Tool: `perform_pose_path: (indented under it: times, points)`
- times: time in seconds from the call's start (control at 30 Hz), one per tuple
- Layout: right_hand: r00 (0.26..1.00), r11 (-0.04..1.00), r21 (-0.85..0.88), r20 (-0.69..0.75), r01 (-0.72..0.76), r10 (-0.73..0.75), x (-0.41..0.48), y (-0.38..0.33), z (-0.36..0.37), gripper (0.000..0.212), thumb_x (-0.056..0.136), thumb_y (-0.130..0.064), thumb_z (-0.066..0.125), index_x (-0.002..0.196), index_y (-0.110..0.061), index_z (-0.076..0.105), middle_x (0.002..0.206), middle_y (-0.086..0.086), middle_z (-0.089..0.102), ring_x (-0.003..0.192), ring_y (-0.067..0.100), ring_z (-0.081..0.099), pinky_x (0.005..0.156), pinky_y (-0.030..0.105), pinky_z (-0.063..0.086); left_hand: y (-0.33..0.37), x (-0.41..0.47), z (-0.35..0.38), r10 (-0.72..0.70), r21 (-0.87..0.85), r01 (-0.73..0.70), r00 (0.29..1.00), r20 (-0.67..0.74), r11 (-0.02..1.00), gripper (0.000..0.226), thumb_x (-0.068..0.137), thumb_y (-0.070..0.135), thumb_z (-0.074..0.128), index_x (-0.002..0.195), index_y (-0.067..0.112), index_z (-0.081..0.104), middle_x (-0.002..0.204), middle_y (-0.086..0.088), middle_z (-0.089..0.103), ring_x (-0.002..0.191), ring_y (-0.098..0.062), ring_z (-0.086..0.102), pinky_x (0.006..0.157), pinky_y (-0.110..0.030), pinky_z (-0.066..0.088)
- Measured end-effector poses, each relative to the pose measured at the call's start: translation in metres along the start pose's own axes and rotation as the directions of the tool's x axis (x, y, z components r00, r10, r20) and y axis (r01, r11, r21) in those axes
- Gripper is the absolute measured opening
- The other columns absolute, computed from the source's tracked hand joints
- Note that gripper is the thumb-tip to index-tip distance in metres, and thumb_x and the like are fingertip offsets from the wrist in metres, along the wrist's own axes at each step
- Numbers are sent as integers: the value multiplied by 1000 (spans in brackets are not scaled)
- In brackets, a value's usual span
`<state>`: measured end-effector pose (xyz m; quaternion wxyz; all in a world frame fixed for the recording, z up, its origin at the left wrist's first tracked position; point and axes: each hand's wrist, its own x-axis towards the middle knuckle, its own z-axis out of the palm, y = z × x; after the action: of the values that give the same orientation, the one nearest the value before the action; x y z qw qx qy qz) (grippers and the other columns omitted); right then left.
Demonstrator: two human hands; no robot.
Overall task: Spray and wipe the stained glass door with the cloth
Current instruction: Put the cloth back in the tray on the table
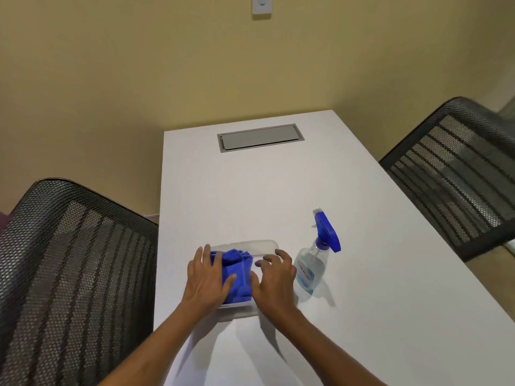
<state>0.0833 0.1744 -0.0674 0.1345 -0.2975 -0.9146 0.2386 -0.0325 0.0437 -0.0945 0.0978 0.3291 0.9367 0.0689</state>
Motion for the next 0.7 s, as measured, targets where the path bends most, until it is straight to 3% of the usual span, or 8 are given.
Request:
perform_pose_path:
  times: [0.1, 0.17, 0.3, 0.4, 0.5, 0.7]
  points:
    - [968, 997, 38, -242, -66, 73, -20, 18, -12, 24, 73, -28, 81, 92, -17, 69, 103, 2, 67, 109, 25, 56, 90, 41, 48, 2, -2, 4, 0, 13, -1, 999, 53, 1000, 100, 76, 78, 9, 150, 11, 20, 159, -23, 11, 145, -42, 11, 116, -56, 18]
    - [929, 983, 124, -330, -133, 167, -31, 31, -18, 37, 71, -25, 84, 99, -15, 62, 109, 7, 59, 106, 25, 52, 91, 42, 51, 2, -3, 8, 17, 15, -18, 998, 64, 1000, 108, 73, 87, 13, 152, 13, 14, 159, -24, 7, 145, -44, 8, 114, -59, 18]
    - [855, 925, 266, -374, -272, 360, -33, 52, -27, 74, 65, -19, 88, 120, -8, 40, 124, 15, 42, 113, 27, 45, 92, 45, 52, 1, -5, 14, 44, 33, -49, 990, 136, 998, 119, 65, 94, 29, 153, 21, -3, 158, -23, -12, 145, -43, -8, 114, -62, 11]
    - [843, 884, 318, -313, -342, 438, -22, 60, -35, 87, 68, -21, 87, 134, -7, 32, 134, 17, 38, 121, 29, 42, 95, 47, 51, 0, -10, 13, 73, 48, -80, 988, 138, 996, 124, 58, 100, 11, 152, 21, -8, 158, -22, -18, 145, -42, -15, 114, -62, 4]
    - [852, 841, 390, -211, -376, 479, -9, 62, -43, 89, 75, -23, 82, 144, -8, 28, 142, 14, 38, 129, 29, 41, 101, 41, 44, 0, -13, 13, 113, 94, -124, 987, 112, 988, 126, 58, 101, 10, 153, 18, 2, 159, -24, -6, 145, -44, -6, 112, -66, 8]
    - [856, 754, 524, -86, -396, 510, 5, 62, -45, 65, 85, -28, 71, 139, -14, 37, 128, 8, 58, 114, 26, 58, 92, 30, 46, -3, -16, 17, 109, 139, -128, 985, 135, 982, 126, 60, 100, 19, 153, 16, 6, 159, -23, -1, 146, -44, -3, 112, -67, 8]
